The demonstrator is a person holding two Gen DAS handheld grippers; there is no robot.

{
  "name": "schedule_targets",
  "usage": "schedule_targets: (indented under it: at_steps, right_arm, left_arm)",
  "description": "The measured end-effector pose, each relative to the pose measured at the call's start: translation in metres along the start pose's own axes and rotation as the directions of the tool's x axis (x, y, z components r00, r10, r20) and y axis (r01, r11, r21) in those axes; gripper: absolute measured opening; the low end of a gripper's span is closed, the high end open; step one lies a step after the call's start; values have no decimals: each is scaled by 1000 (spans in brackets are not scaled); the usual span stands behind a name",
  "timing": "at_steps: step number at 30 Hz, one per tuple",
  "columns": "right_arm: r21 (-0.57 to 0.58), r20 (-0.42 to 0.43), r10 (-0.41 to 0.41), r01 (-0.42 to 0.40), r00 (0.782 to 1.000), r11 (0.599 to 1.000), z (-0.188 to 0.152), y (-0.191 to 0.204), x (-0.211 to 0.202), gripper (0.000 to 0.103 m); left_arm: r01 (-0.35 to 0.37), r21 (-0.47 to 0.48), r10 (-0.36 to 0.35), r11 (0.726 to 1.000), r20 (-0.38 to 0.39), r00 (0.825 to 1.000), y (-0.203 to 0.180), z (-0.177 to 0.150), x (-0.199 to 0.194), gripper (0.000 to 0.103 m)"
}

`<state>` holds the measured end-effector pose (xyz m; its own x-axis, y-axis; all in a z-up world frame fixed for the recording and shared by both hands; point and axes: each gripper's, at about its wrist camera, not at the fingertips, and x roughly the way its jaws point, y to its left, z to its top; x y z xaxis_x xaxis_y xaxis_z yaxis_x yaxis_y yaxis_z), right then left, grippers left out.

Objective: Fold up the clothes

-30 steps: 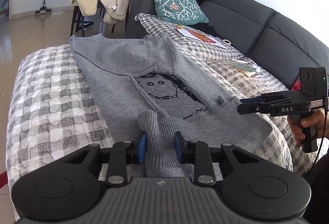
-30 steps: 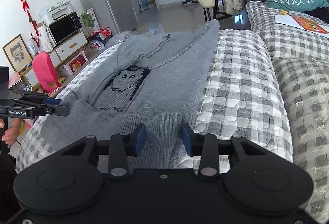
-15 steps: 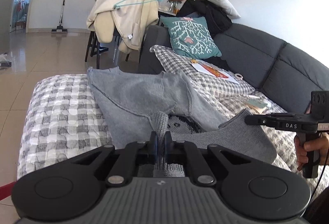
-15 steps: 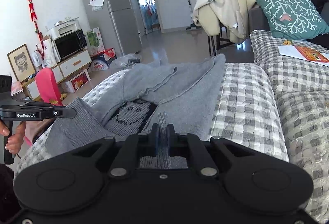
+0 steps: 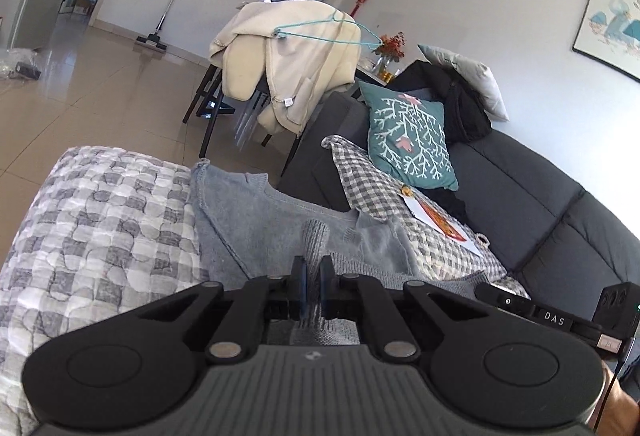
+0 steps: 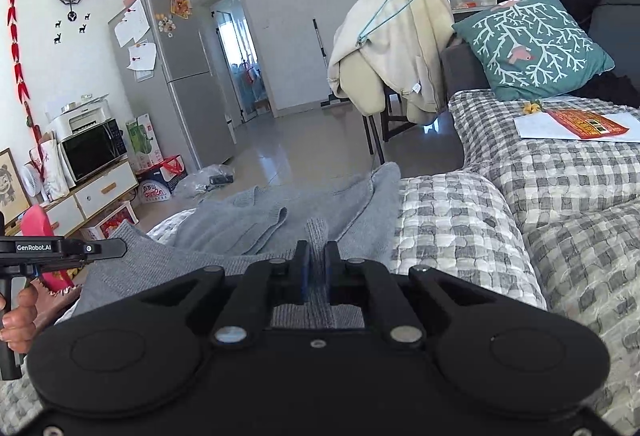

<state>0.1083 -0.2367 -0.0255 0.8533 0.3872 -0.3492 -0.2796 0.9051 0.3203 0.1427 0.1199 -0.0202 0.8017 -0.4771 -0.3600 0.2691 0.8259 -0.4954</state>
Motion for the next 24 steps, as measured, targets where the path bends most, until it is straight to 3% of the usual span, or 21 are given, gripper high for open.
schedule_targets:
  at_steps: [5, 10, 13, 14, 15, 16, 17, 20, 24]
  right_arm:
    - [25, -21, -39, 39, 999, 999, 5, -9, 23, 8]
    - [26, -121, -75, 79, 990, 997, 0, -13, 47, 9]
    - [63, -172, -86, 98, 981, 993, -6, -18, 51, 19]
    - [79, -168, -81, 96, 982, 992, -6, -20, 49, 27]
    - [94, -166, -84, 101, 982, 990, -4, -21, 43, 42]
    - [101, -167, -90, 108, 982, 989, -2, -22, 39, 49]
    - [114, -172, -85, 106, 981, 988, 1, -23, 32, 50]
    - [159, -219, -55, 91, 974, 983, 6, -26, 14, 52]
    - [255, -322, 19, 67, 947, 964, 1, -34, -5, 52]
  left_arm:
    - [-72, -4, 72, 997, -36, 997, 10, 1, 20, 5]
    - [-150, 17, 151, 989, -100, 983, 10, -6, 39, 8]
    - [-165, 23, 167, 986, -129, 978, 5, -5, 38, 24]
    - [-166, 19, 167, 986, -139, 976, 3, -3, 36, 36]
    - [-161, 14, 161, 987, -150, 976, 2, -2, 33, 46]
    - [-160, 11, 160, 987, -159, 974, 0, 0, 29, 51]
    - [-175, 7, 174, 984, -172, 970, -2, 1, 24, 59]
    - [-194, -36, 180, 980, -243, 953, 1, 4, 10, 61]
    - [-167, -133, 109, 977, -360, 927, 12, 0, -14, 65]
